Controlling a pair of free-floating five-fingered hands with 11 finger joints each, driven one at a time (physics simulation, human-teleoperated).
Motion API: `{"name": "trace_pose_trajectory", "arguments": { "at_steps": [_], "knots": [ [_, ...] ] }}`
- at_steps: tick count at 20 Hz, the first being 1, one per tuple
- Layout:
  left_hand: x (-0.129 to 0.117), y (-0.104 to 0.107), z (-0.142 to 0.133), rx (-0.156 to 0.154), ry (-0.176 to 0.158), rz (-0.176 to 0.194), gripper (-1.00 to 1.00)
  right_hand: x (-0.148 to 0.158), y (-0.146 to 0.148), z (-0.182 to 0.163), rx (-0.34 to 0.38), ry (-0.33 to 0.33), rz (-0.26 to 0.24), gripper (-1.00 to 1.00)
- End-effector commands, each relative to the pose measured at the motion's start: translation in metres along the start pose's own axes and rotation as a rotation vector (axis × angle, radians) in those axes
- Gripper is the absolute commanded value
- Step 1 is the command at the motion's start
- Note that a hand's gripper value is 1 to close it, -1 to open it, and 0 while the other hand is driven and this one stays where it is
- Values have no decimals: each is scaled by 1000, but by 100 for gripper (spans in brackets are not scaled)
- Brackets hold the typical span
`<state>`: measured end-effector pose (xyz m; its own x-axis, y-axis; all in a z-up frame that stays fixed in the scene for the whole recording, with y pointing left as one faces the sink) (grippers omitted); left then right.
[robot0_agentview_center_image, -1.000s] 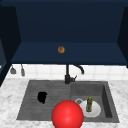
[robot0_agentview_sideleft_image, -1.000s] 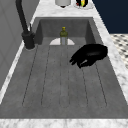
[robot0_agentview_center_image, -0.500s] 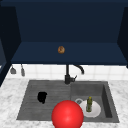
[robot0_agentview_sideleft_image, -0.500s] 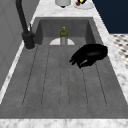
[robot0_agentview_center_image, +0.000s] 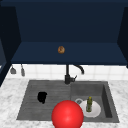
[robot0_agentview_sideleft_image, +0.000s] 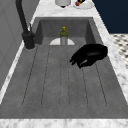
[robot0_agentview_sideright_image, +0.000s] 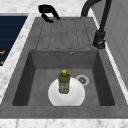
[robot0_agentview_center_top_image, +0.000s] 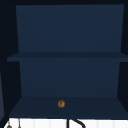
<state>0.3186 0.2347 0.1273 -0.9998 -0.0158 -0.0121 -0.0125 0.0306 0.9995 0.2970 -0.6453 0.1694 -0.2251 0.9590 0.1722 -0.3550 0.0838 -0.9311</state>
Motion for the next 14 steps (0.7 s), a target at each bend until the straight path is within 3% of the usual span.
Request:
{"name": "trace_pose_trajectory", "arguments": {
  "at_steps": [1, 8, 14],
  "knots": [
    [0, 0, 0, 0, 0, 0, 0, 9, -6, -3, 28, 6, 13, 100],
    [0, 0, 0, 0, 0, 0, 0, 40, -39, 0, 81, 5, -12, 100],
    [0, 0, 0, 0, 0, 0, 0, 67, -67, 7, 125, 12, 17, 100]
  ]
}}
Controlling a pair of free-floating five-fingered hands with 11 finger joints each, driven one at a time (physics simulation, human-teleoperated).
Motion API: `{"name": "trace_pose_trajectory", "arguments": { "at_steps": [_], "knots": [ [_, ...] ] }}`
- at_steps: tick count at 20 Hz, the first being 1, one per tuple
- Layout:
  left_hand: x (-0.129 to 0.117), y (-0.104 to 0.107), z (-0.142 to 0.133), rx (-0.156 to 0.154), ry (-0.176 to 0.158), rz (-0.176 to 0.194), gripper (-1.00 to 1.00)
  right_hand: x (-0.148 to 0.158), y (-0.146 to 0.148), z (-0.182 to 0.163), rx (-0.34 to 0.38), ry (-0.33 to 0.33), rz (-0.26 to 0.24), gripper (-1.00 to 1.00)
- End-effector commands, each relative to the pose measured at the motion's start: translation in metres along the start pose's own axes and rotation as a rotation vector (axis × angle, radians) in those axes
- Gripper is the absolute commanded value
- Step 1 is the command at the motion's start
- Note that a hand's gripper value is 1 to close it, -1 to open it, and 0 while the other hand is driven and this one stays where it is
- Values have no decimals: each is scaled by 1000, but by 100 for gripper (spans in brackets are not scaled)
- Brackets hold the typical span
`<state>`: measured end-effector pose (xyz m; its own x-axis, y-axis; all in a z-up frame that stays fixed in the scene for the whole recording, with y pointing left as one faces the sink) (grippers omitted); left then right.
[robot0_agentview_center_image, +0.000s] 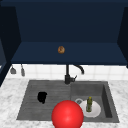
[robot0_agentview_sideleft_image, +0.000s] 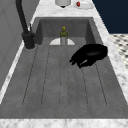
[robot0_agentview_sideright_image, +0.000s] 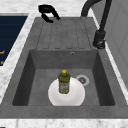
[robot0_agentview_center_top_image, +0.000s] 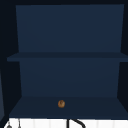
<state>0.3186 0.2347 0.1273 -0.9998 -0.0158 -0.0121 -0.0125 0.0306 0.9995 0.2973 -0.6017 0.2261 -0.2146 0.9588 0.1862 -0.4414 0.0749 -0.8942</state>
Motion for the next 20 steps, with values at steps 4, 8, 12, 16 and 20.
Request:
{"name": "trace_pose_trajectory", "arguments": {
  "at_steps": [4, 8, 12, 16, 20],
  "knots": [
    [0, 0, 0, 0, 0, 0, 0, 44, -41, -2, 34, 16, 21, 100],
    [0, 0, 0, 0, 0, 0, 0, 74, -57, -5, 29, 21, 32, 100],
    [0, 0, 0, 0, 0, 0, 0, 104, -78, -8, 30, 22, 33, 100],
    [0, 0, 0, 0, 0, 0, 0, 137, -97, -14, 40, 18, 20, 100],
    [0, 0, 0, 0, 0, 0, 0, 167, -111, -20, 42, 18, 19, 100]
  ]
}}
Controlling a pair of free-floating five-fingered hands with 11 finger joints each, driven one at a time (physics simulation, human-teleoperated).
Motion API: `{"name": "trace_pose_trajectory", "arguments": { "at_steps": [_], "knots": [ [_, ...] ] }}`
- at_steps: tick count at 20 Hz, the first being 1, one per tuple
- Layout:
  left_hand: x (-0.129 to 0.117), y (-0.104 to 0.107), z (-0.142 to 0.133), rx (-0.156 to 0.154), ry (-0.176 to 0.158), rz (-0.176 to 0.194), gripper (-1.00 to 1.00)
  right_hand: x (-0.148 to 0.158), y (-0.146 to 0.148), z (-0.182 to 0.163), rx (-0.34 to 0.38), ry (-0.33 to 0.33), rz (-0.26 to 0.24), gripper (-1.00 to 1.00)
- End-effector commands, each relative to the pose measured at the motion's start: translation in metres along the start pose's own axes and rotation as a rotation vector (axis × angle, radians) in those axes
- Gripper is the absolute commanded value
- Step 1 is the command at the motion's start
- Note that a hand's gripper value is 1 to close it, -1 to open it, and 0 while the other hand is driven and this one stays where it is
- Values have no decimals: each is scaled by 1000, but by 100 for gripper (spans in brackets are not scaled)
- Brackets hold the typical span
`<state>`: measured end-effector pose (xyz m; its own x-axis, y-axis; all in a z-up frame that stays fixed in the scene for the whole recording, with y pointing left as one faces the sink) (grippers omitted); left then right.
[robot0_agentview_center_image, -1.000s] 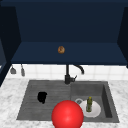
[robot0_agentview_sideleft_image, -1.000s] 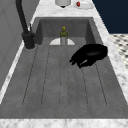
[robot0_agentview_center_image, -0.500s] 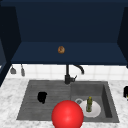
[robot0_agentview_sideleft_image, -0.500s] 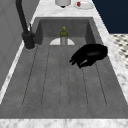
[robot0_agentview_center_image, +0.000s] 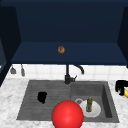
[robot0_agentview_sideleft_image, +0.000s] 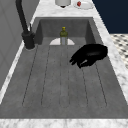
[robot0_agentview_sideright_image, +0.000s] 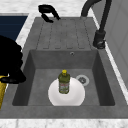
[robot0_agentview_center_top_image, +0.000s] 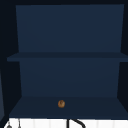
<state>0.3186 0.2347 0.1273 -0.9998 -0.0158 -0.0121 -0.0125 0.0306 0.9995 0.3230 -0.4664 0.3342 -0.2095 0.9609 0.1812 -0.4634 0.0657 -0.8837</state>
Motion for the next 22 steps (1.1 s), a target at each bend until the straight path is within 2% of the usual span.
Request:
{"name": "trace_pose_trajectory", "arguments": {
  "at_steps": [1, 5, 10, 15, 22],
  "knots": [
    [0, 0, 0, 0, 0, 0, 0, 30, -17, -6, 16, 12, 17, 100],
    [0, 0, 0, 0, 0, 0, 0, 62, -39, -6, 14, 17, 29, 100],
    [0, 0, 0, 0, 0, 0, 0, 104, -55, -7, 8, 4, -7, 100],
    [0, 0, 0, 0, 0, 0, 0, 145, -71, -8, 17, -4, -15, 100],
    [0, 0, 0, 0, 0, 0, 0, 204, -80, 15, 12, -10, -25, 100]
  ]
}}
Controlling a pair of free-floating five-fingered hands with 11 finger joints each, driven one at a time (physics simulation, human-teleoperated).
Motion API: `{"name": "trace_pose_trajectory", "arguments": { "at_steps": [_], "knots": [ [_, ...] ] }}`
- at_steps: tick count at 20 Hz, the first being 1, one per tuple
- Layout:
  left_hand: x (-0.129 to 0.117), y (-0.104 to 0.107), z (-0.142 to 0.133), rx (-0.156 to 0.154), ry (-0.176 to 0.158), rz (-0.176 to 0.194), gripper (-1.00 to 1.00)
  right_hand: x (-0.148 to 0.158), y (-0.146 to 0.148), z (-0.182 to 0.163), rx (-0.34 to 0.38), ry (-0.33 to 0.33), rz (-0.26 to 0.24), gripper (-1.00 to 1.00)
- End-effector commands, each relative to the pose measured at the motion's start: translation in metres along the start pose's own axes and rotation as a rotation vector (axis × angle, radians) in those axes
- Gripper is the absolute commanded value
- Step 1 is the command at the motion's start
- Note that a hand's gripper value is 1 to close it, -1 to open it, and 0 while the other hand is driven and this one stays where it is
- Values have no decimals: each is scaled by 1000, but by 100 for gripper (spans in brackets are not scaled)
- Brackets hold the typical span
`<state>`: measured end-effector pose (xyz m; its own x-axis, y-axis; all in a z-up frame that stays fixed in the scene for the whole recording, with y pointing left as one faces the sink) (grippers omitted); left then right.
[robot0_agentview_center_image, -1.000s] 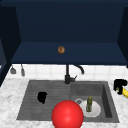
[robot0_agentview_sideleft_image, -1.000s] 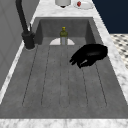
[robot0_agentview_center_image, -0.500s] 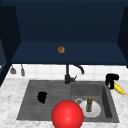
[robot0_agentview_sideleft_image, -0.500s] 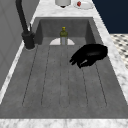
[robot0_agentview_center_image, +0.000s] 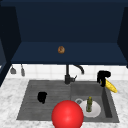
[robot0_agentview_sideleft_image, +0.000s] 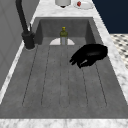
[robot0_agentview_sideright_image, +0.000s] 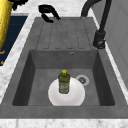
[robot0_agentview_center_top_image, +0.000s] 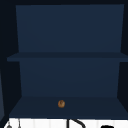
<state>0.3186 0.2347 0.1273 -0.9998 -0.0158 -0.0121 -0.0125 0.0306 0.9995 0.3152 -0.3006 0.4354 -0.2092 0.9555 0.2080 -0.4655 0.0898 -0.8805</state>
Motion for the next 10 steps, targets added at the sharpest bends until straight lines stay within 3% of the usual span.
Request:
{"name": "trace_pose_trajectory", "arguments": {
  "at_steps": [1, 10],
  "knots": [
    [0, 0, 0, 0, 0, 0, 0, 33, -5, 12, 15, 4, -2, 100],
    [0, 0, 0, 0, 0, 0, 0, 109, -10, 42, 5, 3, -15, 100]
  ]
}}
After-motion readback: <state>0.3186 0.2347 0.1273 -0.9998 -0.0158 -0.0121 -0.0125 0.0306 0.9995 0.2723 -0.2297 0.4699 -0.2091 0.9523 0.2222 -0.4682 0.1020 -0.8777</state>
